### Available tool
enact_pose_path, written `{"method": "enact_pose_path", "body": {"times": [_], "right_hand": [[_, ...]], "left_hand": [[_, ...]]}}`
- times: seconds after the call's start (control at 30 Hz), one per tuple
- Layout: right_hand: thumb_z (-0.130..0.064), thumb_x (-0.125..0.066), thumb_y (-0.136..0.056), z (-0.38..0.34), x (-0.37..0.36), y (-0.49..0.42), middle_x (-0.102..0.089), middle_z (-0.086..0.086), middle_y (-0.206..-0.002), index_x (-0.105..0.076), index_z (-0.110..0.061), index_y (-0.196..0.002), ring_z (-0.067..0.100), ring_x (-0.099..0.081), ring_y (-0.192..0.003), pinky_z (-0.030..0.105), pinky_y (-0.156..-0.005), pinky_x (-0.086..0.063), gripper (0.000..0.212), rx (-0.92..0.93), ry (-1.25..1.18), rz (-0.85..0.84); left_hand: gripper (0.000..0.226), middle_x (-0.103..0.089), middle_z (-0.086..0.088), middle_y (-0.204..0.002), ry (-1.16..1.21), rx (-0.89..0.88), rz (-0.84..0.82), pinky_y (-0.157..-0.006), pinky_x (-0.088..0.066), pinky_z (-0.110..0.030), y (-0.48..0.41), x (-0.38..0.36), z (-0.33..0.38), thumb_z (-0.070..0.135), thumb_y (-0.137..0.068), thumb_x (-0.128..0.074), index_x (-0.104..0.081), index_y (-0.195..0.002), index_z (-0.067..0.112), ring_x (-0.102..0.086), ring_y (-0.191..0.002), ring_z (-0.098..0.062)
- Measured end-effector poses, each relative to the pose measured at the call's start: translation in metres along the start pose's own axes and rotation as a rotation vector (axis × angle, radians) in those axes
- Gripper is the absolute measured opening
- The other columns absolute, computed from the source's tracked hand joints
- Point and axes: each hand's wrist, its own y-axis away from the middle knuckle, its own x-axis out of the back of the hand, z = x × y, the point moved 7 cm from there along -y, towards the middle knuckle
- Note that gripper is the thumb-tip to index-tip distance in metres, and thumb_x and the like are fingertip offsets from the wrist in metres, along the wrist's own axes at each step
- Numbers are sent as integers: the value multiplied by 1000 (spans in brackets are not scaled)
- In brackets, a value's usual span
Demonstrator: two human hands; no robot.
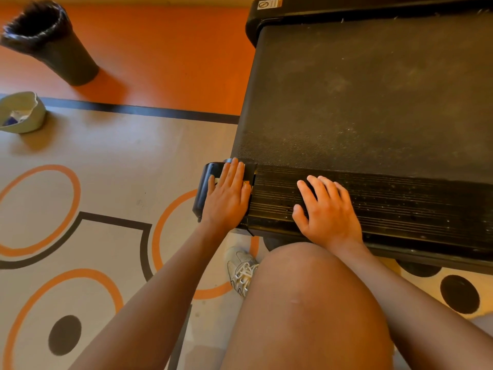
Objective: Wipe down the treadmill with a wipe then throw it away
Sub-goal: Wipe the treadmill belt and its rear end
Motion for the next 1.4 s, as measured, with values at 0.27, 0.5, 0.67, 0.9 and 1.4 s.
{"method": "enact_pose_path", "body": {"times": [0.27, 0.5, 0.67, 0.9, 1.4], "right_hand": [[-46, -31, -100, 0, -4, 1, -56, 18, -145, -59, -11, -143, 36, -51, -136, 56, -111, -43, 62, -1, 9, -2], [-46, -32, -100, 1, -2, -1, -56, 18, -145, -59, -11, -142, 36, -51, -136, 56, -110, -44, 62, -5, 2, -17], [-46, -31, -100, 1, -4, 0, -56, 17, -145, -59, -12, -143, 35, -51, -136, 55, -111, -43, 62, -10, 5, -39], [-46, -32, -100, 1, -6, 1, -56, 17, -146, -58, -12, -143, 35, -50, -137, 54, -112, -42, 61, -13, 18, -19], [-46, -30, -100, 1, -5, 1, -57, 18, -145, -59, -11, -142, 36, -51, -136, 56, -111, -43, 63, -7, 2, -26]], "left_hand": [[58, 10, 10, -169, -3, -17, 14, -124, 13, -38, 23, -4, -7, 47, -111, -15, -1, -164, 26, 16, -154, -8], [57, 7, 8, -170, 2, -13, 16, -126, 9, -43, 15, -1, -3, 47, -112, -14, -1, -164, 27, 13, -155, -10], [59, 9, 12, -167, 0, -51, 9, -125, 12, -38, 70, -5, -5, 55, -107, -3, 5, -161, 32, 11, -156, -11], [58, 4, 4, -171, -14, -9, -2, -124, 9, -42, 5, 1, 0, 44, -112, -17, -3, -164, 23, 9, -156, -14], [56, 3, 6, -171, -5, -30, 29, -122, 14, -35, 24, -6, 4, 45, -112, -14, -5, -164, 26, 9, -156, -12]]}}
